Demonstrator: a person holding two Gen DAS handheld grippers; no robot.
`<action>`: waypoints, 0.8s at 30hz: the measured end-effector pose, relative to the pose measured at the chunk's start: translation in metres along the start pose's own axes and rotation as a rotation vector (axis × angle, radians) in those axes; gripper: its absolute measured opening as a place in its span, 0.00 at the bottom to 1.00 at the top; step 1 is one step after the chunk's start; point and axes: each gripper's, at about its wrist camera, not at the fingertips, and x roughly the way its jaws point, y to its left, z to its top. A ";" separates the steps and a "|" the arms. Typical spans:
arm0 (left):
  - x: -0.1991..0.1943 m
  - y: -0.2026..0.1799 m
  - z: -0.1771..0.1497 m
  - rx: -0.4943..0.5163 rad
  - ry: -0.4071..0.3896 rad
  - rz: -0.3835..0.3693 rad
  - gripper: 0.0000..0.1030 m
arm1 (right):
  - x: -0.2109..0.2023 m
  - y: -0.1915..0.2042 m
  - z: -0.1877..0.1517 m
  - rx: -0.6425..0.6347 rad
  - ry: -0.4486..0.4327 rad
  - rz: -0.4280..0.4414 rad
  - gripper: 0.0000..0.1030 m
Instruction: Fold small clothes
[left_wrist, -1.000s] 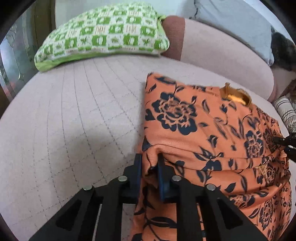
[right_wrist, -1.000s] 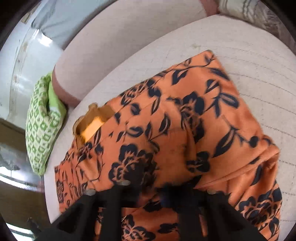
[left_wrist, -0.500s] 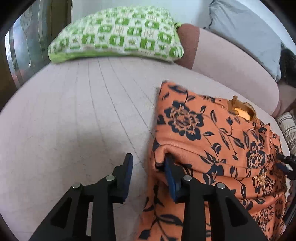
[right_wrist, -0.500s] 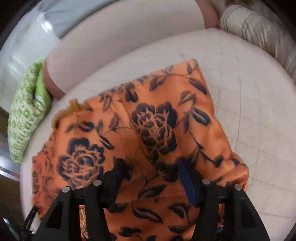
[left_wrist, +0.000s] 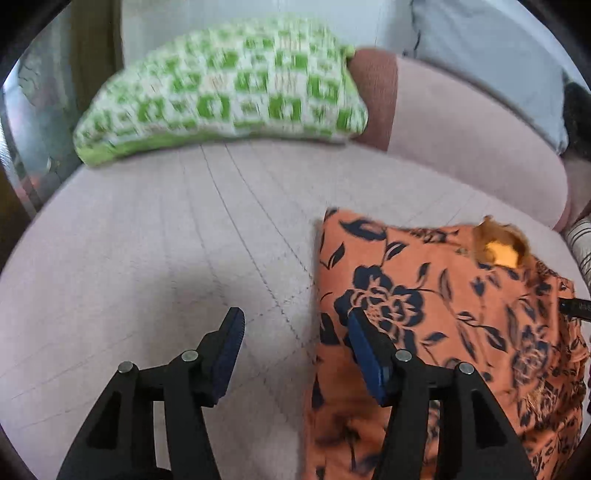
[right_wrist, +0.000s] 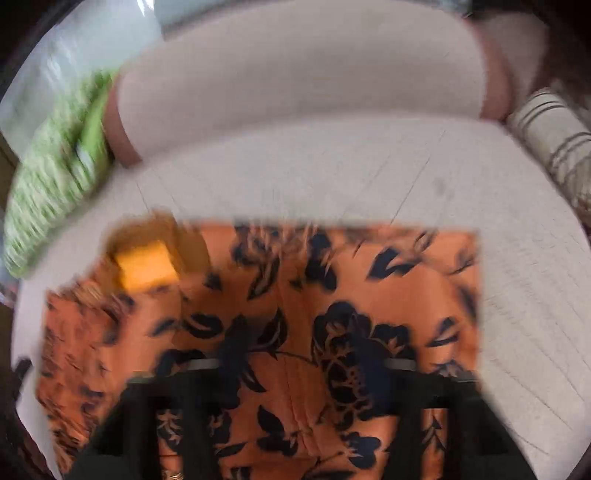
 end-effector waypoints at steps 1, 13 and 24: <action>0.007 -0.001 0.002 0.006 0.019 -0.015 0.55 | -0.003 0.007 0.001 -0.036 0.001 -0.002 0.19; 0.015 0.009 -0.010 -0.093 0.004 -0.031 0.05 | -0.019 -0.042 -0.032 0.134 -0.082 -0.071 0.40; -0.006 -0.045 -0.022 0.173 -0.042 0.023 0.32 | -0.070 -0.058 -0.047 0.232 -0.165 0.345 0.74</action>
